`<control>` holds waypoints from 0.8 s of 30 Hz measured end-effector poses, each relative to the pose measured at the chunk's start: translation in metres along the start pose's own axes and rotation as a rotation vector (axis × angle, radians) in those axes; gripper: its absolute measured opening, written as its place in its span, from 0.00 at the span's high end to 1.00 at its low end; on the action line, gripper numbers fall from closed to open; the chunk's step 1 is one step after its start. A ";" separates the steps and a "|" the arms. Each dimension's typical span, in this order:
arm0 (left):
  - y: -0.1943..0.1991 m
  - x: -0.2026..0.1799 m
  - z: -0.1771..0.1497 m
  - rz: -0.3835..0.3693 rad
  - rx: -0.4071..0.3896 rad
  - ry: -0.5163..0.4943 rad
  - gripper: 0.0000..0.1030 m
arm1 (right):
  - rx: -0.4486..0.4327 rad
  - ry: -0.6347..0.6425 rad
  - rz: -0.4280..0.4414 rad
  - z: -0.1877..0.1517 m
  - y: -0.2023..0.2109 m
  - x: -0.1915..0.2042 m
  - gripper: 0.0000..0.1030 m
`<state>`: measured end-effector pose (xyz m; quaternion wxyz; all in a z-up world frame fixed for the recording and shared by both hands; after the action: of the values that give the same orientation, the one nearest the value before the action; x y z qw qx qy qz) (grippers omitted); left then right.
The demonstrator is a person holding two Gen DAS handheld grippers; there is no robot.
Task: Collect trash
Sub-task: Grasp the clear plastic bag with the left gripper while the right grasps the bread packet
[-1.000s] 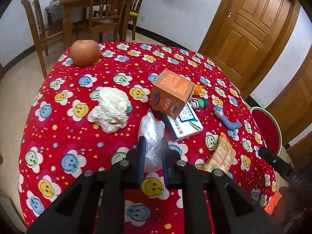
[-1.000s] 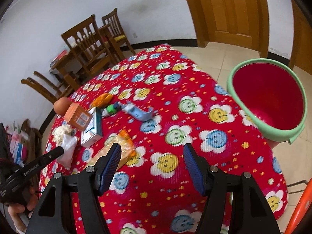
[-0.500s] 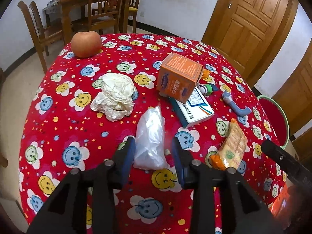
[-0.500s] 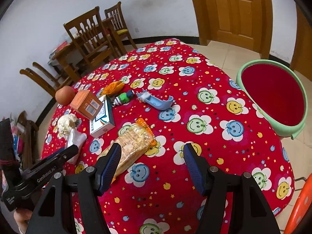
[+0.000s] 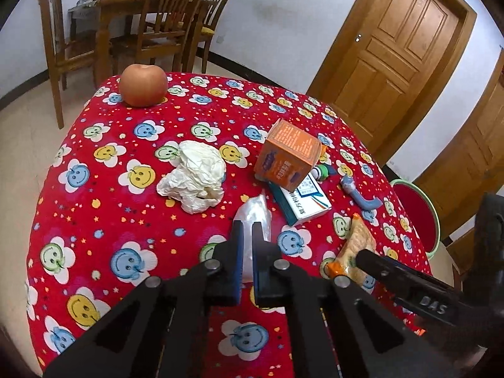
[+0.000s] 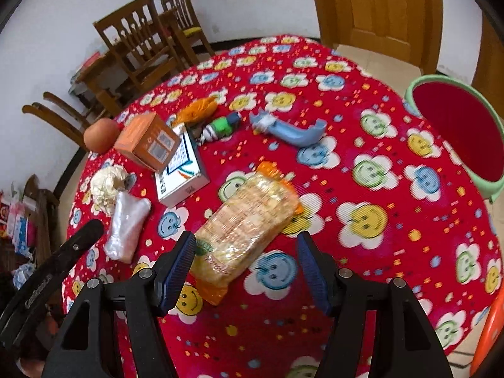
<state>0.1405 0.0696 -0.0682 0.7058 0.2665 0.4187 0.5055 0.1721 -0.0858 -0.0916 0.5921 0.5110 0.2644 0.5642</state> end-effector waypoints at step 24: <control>-0.034 -0.002 -0.009 0.024 0.113 -0.008 0.63 | -0.104 0.074 -0.011 0.000 0.015 -0.005 0.45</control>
<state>0.1493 0.0556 -0.0998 0.6851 0.3127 0.4405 0.4887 0.1648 -0.0925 -0.0794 0.6109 0.4569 0.2593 0.5923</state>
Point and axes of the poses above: each gripper's, at about its wrist camera, not at the fingertips, and y roughly against the way its jaws point, x to its left, z to its top, the point moved 7 cm from there along -y, roughly the way its jaws point, and after that the axes turned 8 degrees about x, right-handed, at the moved point
